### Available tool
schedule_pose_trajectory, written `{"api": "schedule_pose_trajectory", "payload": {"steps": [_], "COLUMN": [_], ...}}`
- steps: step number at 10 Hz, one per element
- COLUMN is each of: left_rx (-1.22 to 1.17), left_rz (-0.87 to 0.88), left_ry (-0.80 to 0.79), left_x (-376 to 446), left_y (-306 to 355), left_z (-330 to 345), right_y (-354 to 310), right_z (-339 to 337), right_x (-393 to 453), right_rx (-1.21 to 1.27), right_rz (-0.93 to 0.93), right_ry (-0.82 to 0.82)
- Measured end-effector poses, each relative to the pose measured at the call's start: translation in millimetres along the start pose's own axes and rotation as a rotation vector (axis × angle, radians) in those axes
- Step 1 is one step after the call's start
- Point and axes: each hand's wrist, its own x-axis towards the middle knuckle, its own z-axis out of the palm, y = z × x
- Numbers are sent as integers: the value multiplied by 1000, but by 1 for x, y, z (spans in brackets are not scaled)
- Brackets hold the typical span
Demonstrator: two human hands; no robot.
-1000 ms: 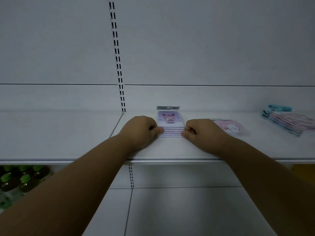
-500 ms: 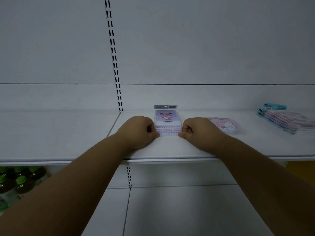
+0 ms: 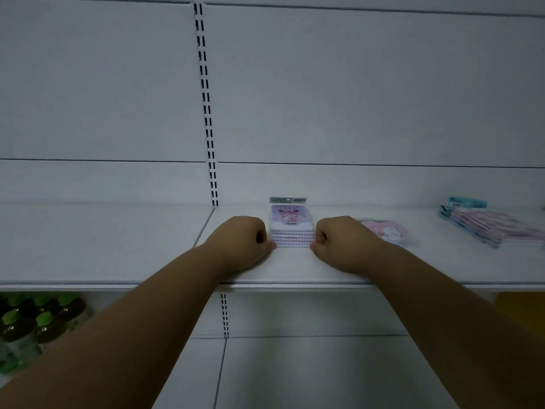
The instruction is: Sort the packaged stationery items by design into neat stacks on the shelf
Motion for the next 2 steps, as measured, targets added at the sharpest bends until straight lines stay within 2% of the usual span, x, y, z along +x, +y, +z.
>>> {"api": "schedule_pose_trajectory", "payload": {"steps": [1, 2], "left_rx": [32, 30], "left_rz": [-2, 22], "left_ry": [32, 60], "left_x": [-10, -22], "left_y": [2, 8], "left_z": [-4, -13], "right_y": [-9, -28], "right_z": [-6, -12], "right_x": [-9, -21], "right_rx": [-16, -32], "right_rz": [18, 21], "right_ry": [33, 132]}}
